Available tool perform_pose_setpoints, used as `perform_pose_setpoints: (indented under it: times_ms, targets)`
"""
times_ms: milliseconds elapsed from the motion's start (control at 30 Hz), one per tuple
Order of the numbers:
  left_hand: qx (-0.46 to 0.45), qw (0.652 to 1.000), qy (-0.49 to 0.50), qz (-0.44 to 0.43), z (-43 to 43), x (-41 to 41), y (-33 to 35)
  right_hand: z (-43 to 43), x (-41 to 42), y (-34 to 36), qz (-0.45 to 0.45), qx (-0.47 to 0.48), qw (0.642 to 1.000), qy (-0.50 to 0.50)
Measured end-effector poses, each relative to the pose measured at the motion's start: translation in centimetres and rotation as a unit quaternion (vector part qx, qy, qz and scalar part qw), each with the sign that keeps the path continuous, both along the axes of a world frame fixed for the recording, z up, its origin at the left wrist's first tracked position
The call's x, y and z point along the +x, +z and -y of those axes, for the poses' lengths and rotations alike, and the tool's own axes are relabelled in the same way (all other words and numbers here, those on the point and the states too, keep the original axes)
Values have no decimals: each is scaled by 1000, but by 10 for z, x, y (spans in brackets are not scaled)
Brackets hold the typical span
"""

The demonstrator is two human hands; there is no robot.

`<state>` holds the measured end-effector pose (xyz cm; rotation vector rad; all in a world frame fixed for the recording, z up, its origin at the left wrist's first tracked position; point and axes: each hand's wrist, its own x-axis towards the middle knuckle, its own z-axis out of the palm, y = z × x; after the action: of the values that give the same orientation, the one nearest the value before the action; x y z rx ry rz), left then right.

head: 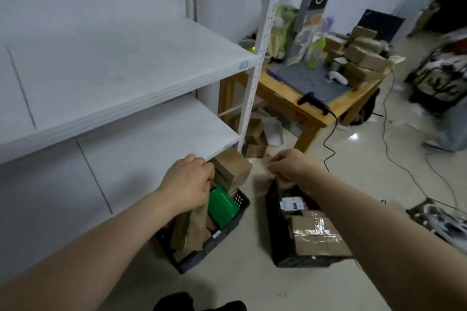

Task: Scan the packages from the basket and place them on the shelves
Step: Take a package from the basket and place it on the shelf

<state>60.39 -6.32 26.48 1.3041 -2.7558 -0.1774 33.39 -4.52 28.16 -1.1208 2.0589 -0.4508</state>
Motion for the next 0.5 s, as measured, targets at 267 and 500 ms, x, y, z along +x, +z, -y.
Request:
perform_pose_setpoints:
  times_ms: [267, 500]
  targets:
    - [117, 991, -30, 50, 53, -103, -60, -2, -137, -64, -3, 67, 995, -79]
    - [254, 964, -19, 80, 120, -210, -99, 44, -242, -93, -60, 110, 988, -94]
